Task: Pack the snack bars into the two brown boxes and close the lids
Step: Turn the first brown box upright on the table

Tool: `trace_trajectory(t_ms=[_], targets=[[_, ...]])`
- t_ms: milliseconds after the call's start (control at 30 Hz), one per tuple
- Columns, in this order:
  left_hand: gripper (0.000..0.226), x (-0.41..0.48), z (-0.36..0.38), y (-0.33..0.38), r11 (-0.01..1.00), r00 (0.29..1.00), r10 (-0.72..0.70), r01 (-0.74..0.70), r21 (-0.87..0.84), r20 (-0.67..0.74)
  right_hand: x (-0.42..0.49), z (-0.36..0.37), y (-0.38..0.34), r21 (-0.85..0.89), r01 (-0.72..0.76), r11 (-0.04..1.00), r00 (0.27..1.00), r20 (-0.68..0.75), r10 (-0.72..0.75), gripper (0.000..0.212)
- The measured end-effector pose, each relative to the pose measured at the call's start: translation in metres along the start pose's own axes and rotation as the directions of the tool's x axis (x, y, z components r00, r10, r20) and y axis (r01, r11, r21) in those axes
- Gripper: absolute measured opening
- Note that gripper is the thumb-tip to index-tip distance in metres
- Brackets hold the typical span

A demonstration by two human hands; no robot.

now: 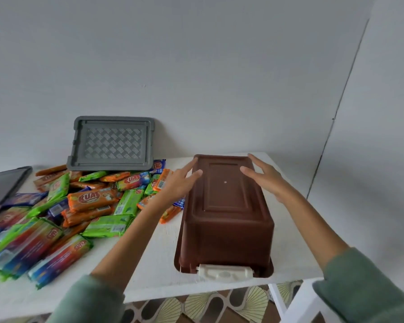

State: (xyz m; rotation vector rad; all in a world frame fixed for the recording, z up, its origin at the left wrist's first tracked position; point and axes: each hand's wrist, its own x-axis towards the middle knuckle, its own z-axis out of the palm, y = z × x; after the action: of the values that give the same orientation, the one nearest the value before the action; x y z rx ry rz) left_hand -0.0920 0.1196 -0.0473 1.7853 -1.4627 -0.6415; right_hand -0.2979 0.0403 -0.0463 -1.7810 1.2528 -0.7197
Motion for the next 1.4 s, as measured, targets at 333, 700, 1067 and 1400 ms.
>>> trace_trajectory(t_ms=[333,700,1067,1400], targets=[[0.075,0.051,0.029,0.002,0.973,0.987,-0.16,0.162,-0.162,0.029,0.049,0.017,0.011,0.068,-0.122,0.99,0.991,-0.042,0.125,0.069],[0.073,0.018,0.008,0.041,0.903,0.794,0.376,-0.43,-0.003,-0.479,0.006,-0.007,-0.046,0.015,0.501,0.865,0.795,-0.403,-0.454,0.071],[0.052,-0.013,-0.011,0.051,0.852,0.725,0.27,-0.486,-0.194,-0.633,-0.021,0.008,-0.039,-0.053,0.673,0.738,0.635,-0.469,-0.613,0.065],[0.073,0.011,-0.07,0.075,0.89,0.998,0.058,-0.063,-0.452,-0.024,-0.032,-0.017,-0.052,0.388,0.55,0.74,0.8,-0.499,-0.333,0.055]])
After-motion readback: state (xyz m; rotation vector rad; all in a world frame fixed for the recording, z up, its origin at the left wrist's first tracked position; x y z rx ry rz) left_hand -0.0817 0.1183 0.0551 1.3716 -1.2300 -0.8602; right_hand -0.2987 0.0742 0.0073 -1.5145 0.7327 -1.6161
